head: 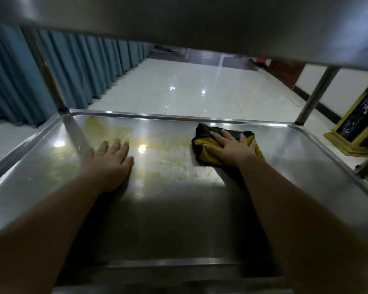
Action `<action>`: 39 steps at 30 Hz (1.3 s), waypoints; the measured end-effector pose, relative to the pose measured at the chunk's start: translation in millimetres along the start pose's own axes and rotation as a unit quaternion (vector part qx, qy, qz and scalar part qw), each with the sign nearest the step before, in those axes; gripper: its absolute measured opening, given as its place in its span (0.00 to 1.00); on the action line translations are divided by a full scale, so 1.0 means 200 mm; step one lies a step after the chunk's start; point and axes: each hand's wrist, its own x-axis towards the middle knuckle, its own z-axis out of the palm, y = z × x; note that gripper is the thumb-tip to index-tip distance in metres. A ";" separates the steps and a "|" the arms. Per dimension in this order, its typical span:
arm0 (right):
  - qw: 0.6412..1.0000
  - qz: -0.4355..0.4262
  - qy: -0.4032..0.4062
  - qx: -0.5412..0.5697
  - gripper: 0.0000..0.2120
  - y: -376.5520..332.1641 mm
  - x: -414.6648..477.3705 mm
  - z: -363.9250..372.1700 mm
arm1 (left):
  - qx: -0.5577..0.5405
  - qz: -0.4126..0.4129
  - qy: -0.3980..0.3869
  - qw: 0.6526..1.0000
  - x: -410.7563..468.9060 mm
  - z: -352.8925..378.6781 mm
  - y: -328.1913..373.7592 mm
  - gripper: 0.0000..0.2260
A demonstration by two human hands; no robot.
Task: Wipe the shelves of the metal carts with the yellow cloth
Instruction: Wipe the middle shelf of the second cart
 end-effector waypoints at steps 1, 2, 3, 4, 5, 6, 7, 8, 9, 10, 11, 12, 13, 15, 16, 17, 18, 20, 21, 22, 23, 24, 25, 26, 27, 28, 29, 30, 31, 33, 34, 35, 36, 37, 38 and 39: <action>0.999 0.032 0.009 0.011 0.37 -0.06 0.01 0.00 | 0.000 -0.002 0.003 1.000 0.00 0.00 0.00 0.26; 0.998 0.053 0.014 0.019 0.38 -0.14 0.02 0.00 | -0.001 -0.005 0.005 1.000 -0.01 0.00 0.01 0.26; 0.998 0.052 0.015 0.025 0.39 -0.25 0.02 0.00 | -0.001 -0.008 0.006 1.000 -0.01 0.00 0.01 0.26; 0.999 0.024 0.015 0.022 0.40 -0.37 0.01 0.01 | -0.001 -0.009 0.005 1.000 -0.01 0.01 0.00 0.26; 1.000 -0.025 0.012 0.008 0.40 -0.49 -0.02 0.03 | -0.002 -0.011 0.003 1.000 -0.01 0.01 0.00 0.26; 0.997 -0.081 0.005 -0.010 0.39 -0.59 -0.06 0.06 | -0.007 -0.013 0.002 1.000 -0.01 0.02 -0.01 0.26; 0.991 -0.128 -0.001 -0.026 0.38 -0.66 -0.11 0.08 | -0.013 -0.016 0.003 1.000 -0.02 0.02 -0.02 0.26; 0.987 -0.158 -0.004 -0.038 0.37 -0.66 -0.15 0.10 | -0.020 -0.017 0.003 1.000 -0.03 0.02 -0.02 0.26; 0.985 -0.168 -0.003 -0.047 0.36 -0.60 -0.18 0.10 | -0.024 -0.016 0.004 1.000 -0.03 0.02 -0.02 0.26; 0.986 -0.162 0.002 -0.052 0.35 -0.49 -0.20 0.08 | -0.027 -0.015 0.005 1.000 -0.04 0.02 -0.02 0.25; 0.989 -0.136 0.005 -0.056 0.35 -0.33 -0.21 0.07 | -0.029 -0.012 0.006 0.999 -0.04 0.02 -0.02 0.25; 0.994 -0.092 0.004 -0.053 0.35 -0.15 -0.22 0.05 | -0.030 -0.009 0.007 0.999 -0.05 0.01 -0.01 0.25; 0.999 -0.034 -0.001 -0.040 0.37 0.03 -0.24 0.02 | -0.030 -0.006 0.009 1.000 -0.05 0.01 0.00 0.25; 0.996 0.087 -0.007 0.005 0.40 0.30 -0.29 -0.02 | -0.027 -0.004 0.010 1.000 -0.04 0.01 0.03 0.25; 0.991 0.130 -0.003 0.025 0.41 0.34 -0.30 -0.02 | -0.026 -0.005 0.010 1.000 -0.04 0.01 0.04 0.25; 0.987 0.160 0.003 0.036 0.40 0.31 -0.30 -0.01 | -0.025 -0.005 0.010 1.000 -0.04 0.01 0.05 0.26; 0.984 0.170 0.012 0.043 0.40 0.22 -0.28 0.00 | -0.025 -0.005 0.010 1.000 -0.04 0.01 0.05 0.26; 0.994 0.105 0.021 0.036 0.39 -0.07 -0.30 0.05 | -0.025 0.000 0.012 1.000 -0.04 0.01 0.05 0.25; 0.999 0.036 0.024 0.016 0.39 -0.24 -0.34 0.09 | -0.027 0.001 0.011 1.000 -0.04 0.01 0.04 0.25; 0.999 -0.035 0.020 -0.001 0.38 -0.39 -0.41 0.14 | -0.029 -0.002 0.009 1.000 -0.05 0.01 0.03 0.25; 0.996 -0.089 0.016 -0.014 0.37 -0.50 -0.50 0.17 | -0.031 -0.006 0.006 0.999 -0.06 0.00 0.02 0.25; 0.992 -0.121 0.019 -0.025 0.36 -0.54 -0.57 0.19 | -0.033 -0.009 0.003 0.999 -0.06 0.00 0.01 0.25; 0.990 -0.131 0.026 -0.036 0.35 -0.49 -0.61 0.20 | -0.038 -0.010 0.000 0.999 -0.07 0.00 0.00 0.25; 0.991 -0.121 0.037 -0.040 0.35 -0.39 -0.64 0.19 | -0.042 -0.009 -0.002 0.999 -0.07 0.00 0.00 0.25; 0.993 -0.097 0.049 -0.047 0.38 -0.24 -0.65 0.18 | -0.043 -0.008 0.000 0.999 -0.08 0.00 -0.01 0.25; 0.995 -0.060 0.059 -0.053 0.42 -0.06 -0.64 0.18 | -0.043 -0.006 0.002 0.999 -0.09 0.00 0.00 0.25; 0.997 -0.009 0.058 -0.050 0.47 0.13 -0.63 0.16 | -0.042 -0.004 0.005 0.999 -0.09 0.00 0.01 0.25; 0.997 0.051 0.048 -0.030 0.50 0.30 -0.62 0.15 | -0.042 -0.002 0.006 0.999 -0.10 0.00 0.02 0.25; 0.993 0.108 0.044 0.003 0.51 0.42 -0.63 0.14 | -0.043 -0.001 0.006 0.999 -0.11 0.01 0.03 0.25; 0.982 0.178 0.044 0.047 0.49 0.44 -0.63 0.13 | -0.039 -0.004 0.002 0.999 -0.13 0.00 0.05 0.25; 0.979 0.190 0.045 0.050 0.46 0.34 -0.62 0.14 | -0.034 -0.007 0.002 0.999 -0.13 0.00 0.06 0.25; 0.983 0.174 0.039 0.044 0.42 0.19 -0.61 0.15 | -0.030 -0.009 0.002 0.999 -0.13 0.01 0.06 0.25; 0.991 0.129 0.036 0.032 0.40 0.00 -0.62 0.16 | -0.030 -0.010 0.001 0.999 -0.13 0.01 0.06 0.25; 0.997 0.064 0.034 0.014 0.38 -0.20 -0.65 0.17 | -0.031 -0.012 0.000 0.999 -0.13 0.00 0.06 0.25; 1.000 -0.006 0.026 -0.005 0.38 -0.38 -0.70 0.19 | -0.032 -0.013 0.001 0.999 -0.13 0.00 0.05 0.25; 0.998 -0.063 0.015 -0.011 0.37 -0.50 -0.77 0.20 | -0.033 -0.013 0.000 0.999 -0.13 0.00 0.04 0.25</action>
